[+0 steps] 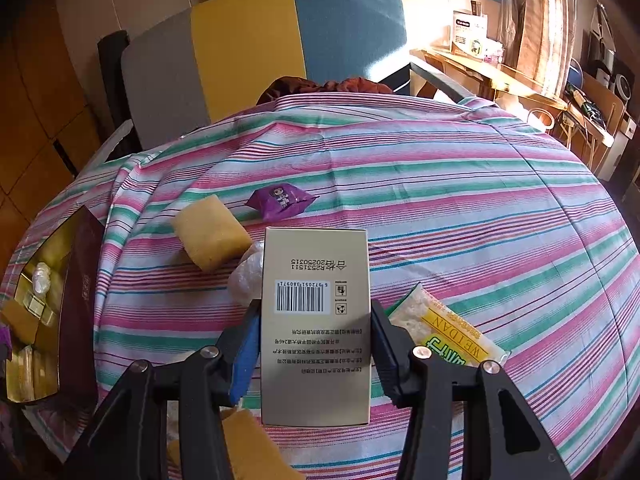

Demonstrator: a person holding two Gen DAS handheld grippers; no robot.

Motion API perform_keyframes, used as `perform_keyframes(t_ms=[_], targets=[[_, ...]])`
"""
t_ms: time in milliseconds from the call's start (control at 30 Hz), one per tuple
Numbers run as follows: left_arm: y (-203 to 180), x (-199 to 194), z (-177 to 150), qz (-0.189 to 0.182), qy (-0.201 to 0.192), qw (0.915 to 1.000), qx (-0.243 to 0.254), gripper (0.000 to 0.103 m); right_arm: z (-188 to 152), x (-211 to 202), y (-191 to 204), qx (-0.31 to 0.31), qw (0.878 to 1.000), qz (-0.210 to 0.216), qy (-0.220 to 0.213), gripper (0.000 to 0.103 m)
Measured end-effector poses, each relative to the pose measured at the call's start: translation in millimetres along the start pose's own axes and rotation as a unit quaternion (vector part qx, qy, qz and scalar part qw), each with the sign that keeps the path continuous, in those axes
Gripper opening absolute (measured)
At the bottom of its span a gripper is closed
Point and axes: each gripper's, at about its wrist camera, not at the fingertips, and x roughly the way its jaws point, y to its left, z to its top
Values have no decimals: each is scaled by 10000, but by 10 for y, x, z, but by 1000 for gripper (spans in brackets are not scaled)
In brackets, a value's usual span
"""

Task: Organize objects
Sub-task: 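Lower the purple pad into the gold tray and open the left gripper while the right holds the box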

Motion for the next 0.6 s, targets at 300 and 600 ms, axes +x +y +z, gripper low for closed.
perform_keyframes(t_ms=[300, 600], targets=[[-114, 489, 709, 416, 11, 9989, 203, 43, 5, 33, -3, -73, 10000, -31, 26, 51], [73, 1188, 1111, 937, 339, 9950, -51, 43, 18, 67, 8, -91, 9999, 18, 60, 51]])
